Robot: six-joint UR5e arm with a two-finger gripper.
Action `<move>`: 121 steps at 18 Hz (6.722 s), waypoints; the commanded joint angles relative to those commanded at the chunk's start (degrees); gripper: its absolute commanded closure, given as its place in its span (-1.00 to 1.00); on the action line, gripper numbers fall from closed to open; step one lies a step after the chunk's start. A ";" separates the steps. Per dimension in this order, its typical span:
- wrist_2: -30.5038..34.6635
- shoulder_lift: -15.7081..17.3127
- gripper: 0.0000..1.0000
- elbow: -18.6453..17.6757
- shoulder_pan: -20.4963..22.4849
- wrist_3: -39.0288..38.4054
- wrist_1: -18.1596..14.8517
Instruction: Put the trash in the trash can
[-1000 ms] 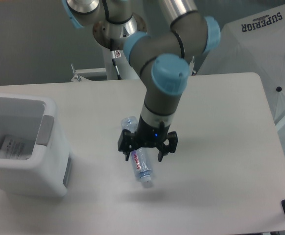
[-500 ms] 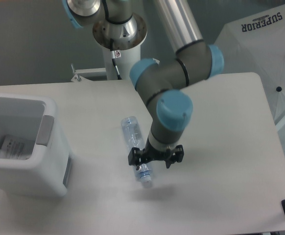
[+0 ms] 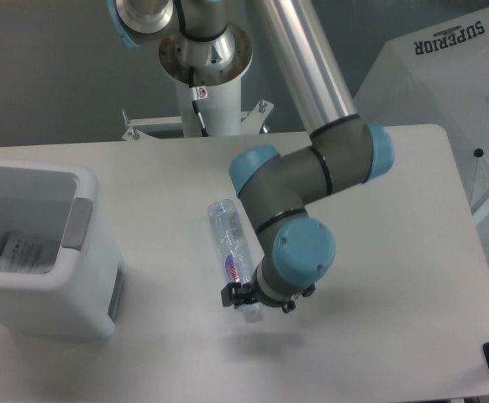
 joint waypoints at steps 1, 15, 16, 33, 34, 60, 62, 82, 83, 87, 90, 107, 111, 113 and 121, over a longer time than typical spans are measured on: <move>0.18 -0.44 -1.00 0.18 -0.44 0.00 -0.27; 1.85 -2.64 -0.14 -0.35 -2.11 -1.06 -0.53; 2.03 -2.55 0.02 -0.35 -2.11 -1.06 -0.53; -3.59 9.83 0.68 0.27 -1.76 0.00 6.57; -4.56 10.71 0.68 0.53 -1.59 0.00 8.33; -37.43 27.15 0.68 5.98 -2.19 -3.52 22.06; -37.44 27.68 0.68 6.07 -4.21 -3.78 22.14; -36.65 26.01 0.55 -3.86 -13.89 -3.08 28.82; -36.47 26.01 0.52 -4.30 -13.89 -2.64 28.82; -36.29 26.27 -0.01 -6.41 -13.98 -1.23 28.91; -36.29 26.63 -0.46 -6.77 -13.98 -1.06 29.00; -36.21 26.89 -1.00 -8.88 -0.63 3.78 28.74; -34.20 26.80 -1.00 -10.19 4.29 5.44 28.47; -29.46 27.15 -1.00 -12.03 5.36 8.95 28.56; -10.38 28.29 -1.00 -22.65 7.02 29.85 28.56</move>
